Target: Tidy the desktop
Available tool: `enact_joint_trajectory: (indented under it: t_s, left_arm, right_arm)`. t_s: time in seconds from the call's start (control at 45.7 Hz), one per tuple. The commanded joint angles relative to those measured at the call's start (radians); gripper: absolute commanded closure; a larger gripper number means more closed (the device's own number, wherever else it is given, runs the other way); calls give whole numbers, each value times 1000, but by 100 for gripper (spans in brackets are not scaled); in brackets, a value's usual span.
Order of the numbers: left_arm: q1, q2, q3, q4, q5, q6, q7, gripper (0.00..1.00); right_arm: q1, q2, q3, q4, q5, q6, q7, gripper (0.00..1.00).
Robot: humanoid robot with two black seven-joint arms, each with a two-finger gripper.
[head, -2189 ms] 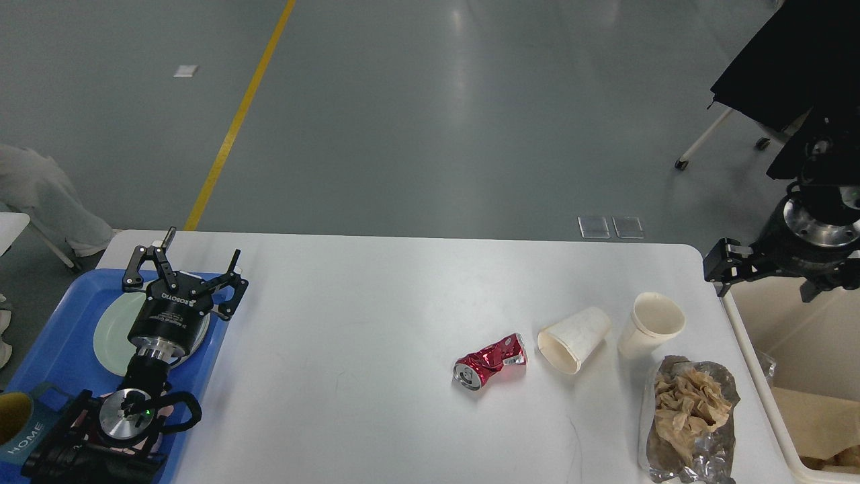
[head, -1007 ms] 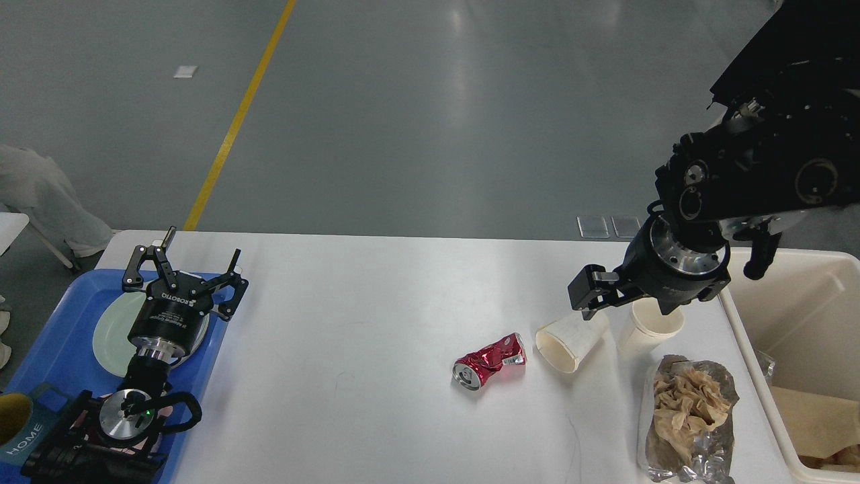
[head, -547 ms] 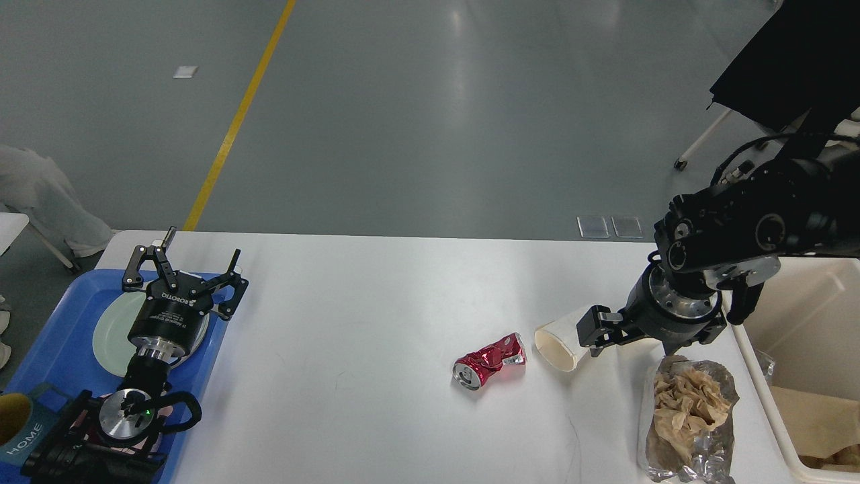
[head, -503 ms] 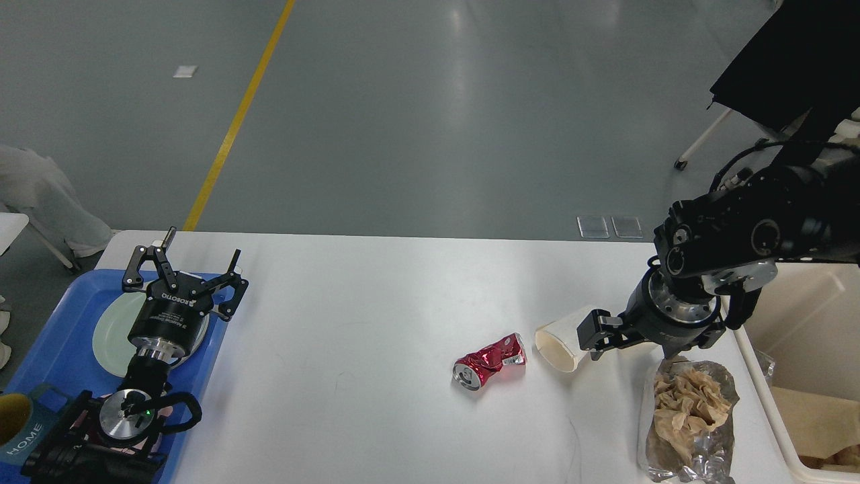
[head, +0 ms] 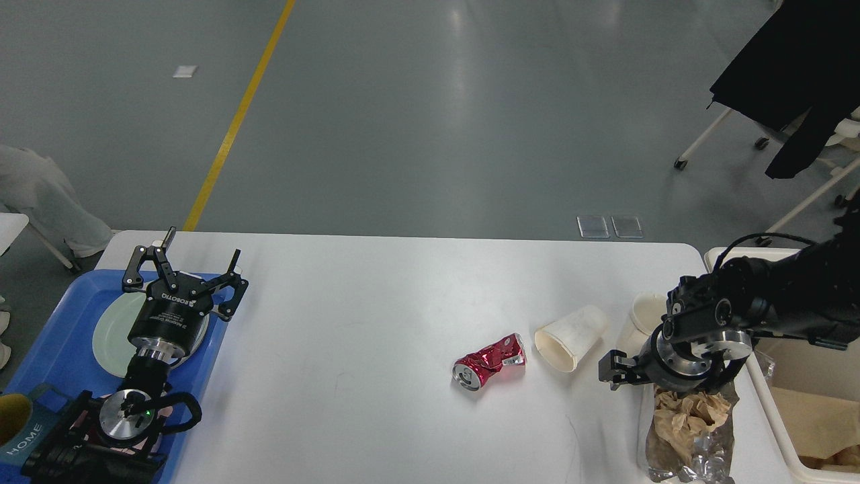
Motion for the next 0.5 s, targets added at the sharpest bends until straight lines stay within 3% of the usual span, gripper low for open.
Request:
enact_joint_trajectory:
  t_s: [0.0,0.481]
  left_arm:
    - [0,0,0,0,0,1,0,3]
    - [0,0,0,0,0,-1,0,3]
  right_arm:
    - [-48,4,2,-36,-1,-10,0,0]
    - [-79,32,3,-56,3,-10,0,3]
